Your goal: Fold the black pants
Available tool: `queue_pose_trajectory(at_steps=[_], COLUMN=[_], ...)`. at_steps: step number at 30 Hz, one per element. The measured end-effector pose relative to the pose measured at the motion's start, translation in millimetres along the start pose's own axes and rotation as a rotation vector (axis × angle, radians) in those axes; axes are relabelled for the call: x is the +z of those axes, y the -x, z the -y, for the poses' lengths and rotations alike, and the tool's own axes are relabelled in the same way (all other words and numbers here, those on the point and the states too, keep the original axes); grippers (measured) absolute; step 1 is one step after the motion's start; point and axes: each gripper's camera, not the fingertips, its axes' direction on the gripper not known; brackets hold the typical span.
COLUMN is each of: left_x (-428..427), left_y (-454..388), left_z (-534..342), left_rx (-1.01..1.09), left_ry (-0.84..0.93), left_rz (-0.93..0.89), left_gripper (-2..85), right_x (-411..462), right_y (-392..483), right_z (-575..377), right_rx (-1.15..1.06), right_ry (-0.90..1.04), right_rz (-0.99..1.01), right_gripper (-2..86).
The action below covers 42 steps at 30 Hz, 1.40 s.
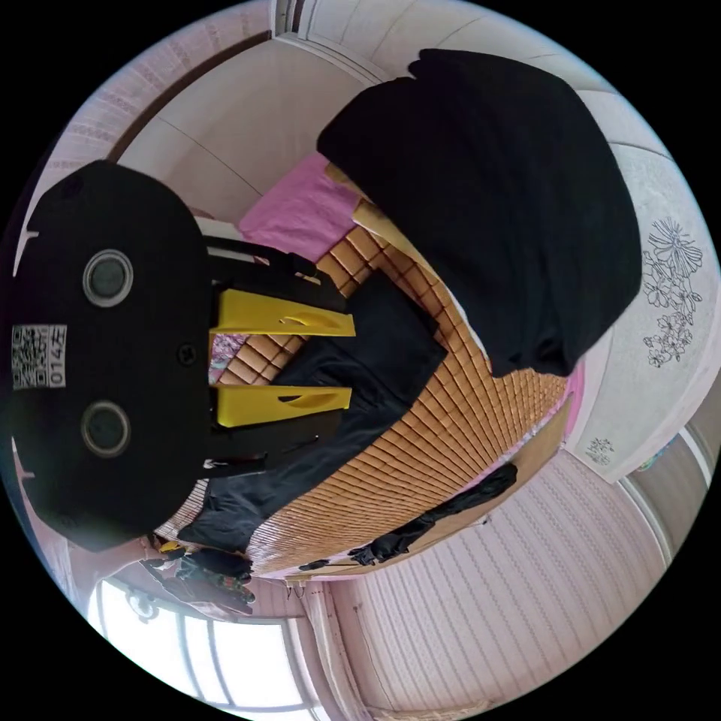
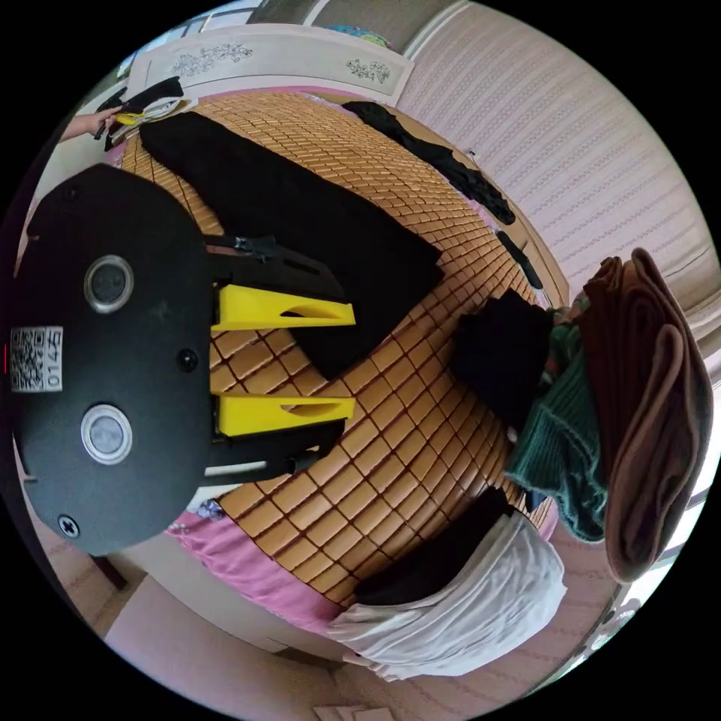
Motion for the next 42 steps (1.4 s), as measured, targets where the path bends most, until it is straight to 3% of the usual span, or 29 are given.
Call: queue_pose_trajectory(at_steps=[5,9,13,20,25,31,35,38,42], left_x=[47.4,79.7,91.5,84.7,86.4,51.8,42.1,59.6,129.3], left_y=[-21.0,-53.7,-92.9,-130.0,-159.0,-234.7,-314.8,-388.4,-501.4], left_z=[-13.8,-17.5,-16.9,-32.4,-84.1,-131.8,-166.1,-202.3,-273.9], left_rx=[-0.018,-0.081,0.005,0.173,0.442,0.700,0.995,1.222,1.474], left_ry=[0.125,0.153,0.164,0.220,0.332,0.224,0.158,0.177,0.254], left_rz=[0.022,0.031,0.107,0.160,0.323,0.418,0.452,0.290,0.051], left_gripper=[11.5,8.5,1.9,0.1,5.0,6.1,6.3,7.8,9.6], right_x=[16.4,24.5,28.5,-27.6,-79.3,-109.6,-104.9,-79.0,-37.1], right_y=[3.8,29.3,48.5,4.2,-56.6,-113.8,-82.1,-37.9,1.1], right_z=[1.3,7.2,14.2,-34.3,-105.1,-145.5,-120.8,-87.1,-48.0], right_rx=[0.049,-0.022,-0.165,-0.289,-0.195,-0.020,-0.238,-0.408,-0.469], right_ry=[-0.010,-0.015,0.062,0.095,0.061,0.012,-0.018,-0.022,0.003], right_rz=[0.146,0.025,0.003,0.008,0.043,0.030,-0.028,-0.022,-0.037], right_gripper=[11.3,8.2,3.8,3.0,5.4,4.9,7.7,9.2,10.4])
